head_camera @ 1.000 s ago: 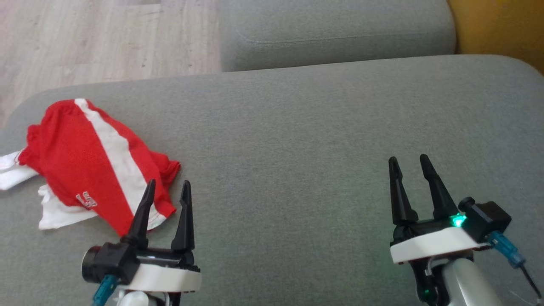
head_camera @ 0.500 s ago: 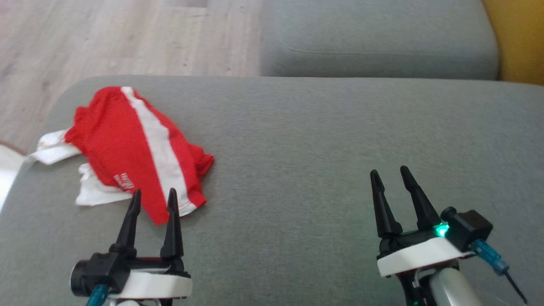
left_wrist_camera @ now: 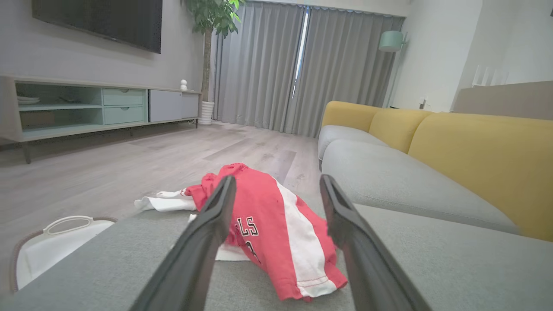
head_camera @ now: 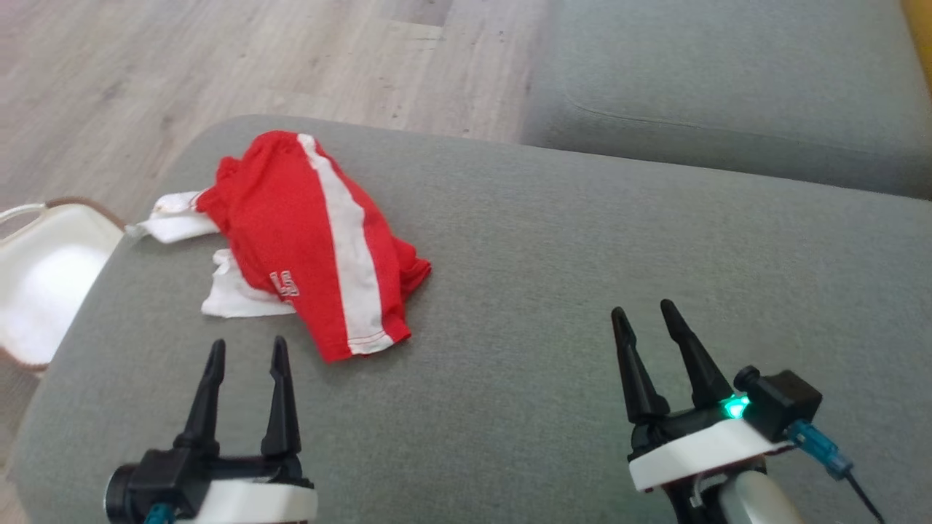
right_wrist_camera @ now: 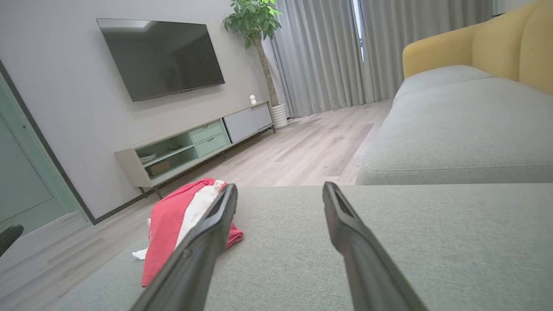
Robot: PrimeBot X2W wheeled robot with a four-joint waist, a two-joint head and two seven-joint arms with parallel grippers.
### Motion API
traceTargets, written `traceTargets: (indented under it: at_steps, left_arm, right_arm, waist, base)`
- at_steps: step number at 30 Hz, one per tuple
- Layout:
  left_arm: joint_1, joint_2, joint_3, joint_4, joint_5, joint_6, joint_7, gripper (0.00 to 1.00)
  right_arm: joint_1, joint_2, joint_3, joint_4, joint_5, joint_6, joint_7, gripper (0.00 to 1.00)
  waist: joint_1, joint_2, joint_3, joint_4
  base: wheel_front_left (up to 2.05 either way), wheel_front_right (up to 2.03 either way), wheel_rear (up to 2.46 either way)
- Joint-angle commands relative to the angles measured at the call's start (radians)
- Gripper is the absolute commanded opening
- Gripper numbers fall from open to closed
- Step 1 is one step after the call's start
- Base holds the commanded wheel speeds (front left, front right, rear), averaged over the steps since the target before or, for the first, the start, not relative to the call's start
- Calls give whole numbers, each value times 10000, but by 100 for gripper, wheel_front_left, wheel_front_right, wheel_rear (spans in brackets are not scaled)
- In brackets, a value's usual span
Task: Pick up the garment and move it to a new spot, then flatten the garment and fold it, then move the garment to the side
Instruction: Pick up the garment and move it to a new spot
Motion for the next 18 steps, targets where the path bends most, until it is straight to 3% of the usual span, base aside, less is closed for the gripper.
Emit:
traceTargets:
  at_steps: [1,14,18]
  left_arm:
    - [-367,-16,389,-477,148,41,-80,100]
    - [-351,-16,823,-635,258,-101,-80,100]
    - [-1233,412,1200,-695,366,-320,-80,100]
  right_arm:
    - [-159,-54,305,-292,117,77,-109,100]
    - [-174,-54,614,-449,328,77,-109,100]
    - [-419,-54,408,-676,102,77,-109,100]
  waist:
    - [0,0,-38,187]
    - [0,0,135,274]
    - [0,0,784,-73]
  base:
    - [0,0,0]
    - [0,0,0]
    - [0,0,0]
